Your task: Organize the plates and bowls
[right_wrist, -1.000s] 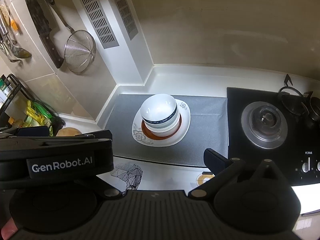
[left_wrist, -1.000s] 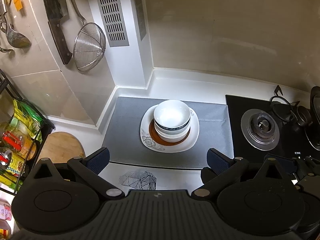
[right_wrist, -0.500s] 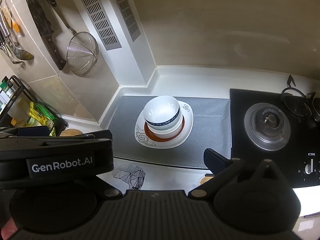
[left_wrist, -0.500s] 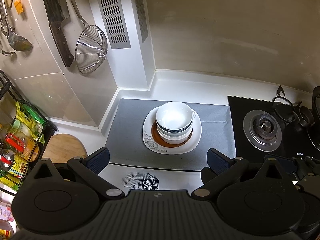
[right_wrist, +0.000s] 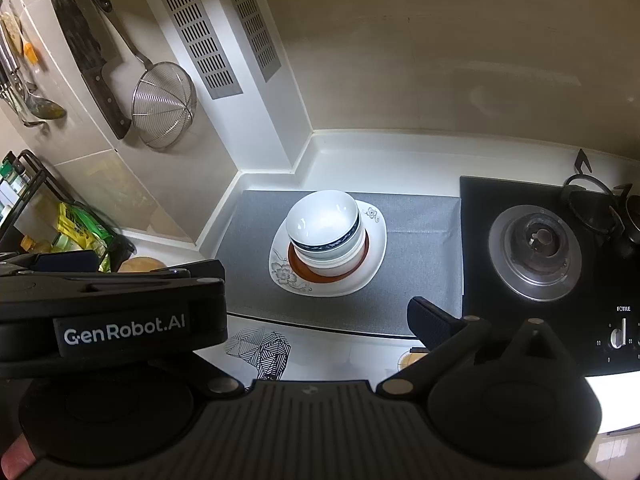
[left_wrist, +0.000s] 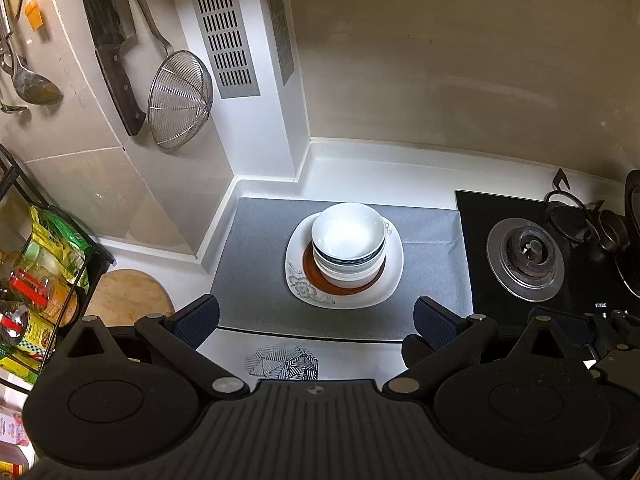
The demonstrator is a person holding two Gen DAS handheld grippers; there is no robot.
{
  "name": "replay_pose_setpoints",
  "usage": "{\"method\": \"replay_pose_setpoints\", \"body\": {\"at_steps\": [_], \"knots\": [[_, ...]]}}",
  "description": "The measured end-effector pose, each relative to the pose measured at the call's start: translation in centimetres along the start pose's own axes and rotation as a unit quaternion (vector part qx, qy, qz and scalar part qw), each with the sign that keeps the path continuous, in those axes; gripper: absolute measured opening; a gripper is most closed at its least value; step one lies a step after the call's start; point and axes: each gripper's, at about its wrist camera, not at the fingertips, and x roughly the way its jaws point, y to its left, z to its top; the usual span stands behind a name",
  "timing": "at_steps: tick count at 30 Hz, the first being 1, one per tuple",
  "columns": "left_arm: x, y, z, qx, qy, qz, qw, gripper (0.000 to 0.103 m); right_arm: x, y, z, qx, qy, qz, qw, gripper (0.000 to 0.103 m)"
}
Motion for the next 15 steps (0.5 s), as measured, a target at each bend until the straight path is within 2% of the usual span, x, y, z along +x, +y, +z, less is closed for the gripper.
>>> {"method": "replay_pose_setpoints", "body": {"at_steps": [15], "knots": [[0.36, -0.32, 0.38, 0.009, -0.001, -0.004, 1.0000, 0.103, 0.28, -0.23, 0.19, 0.004, -0.002, -0.003, 1.000, 0.102]]}}
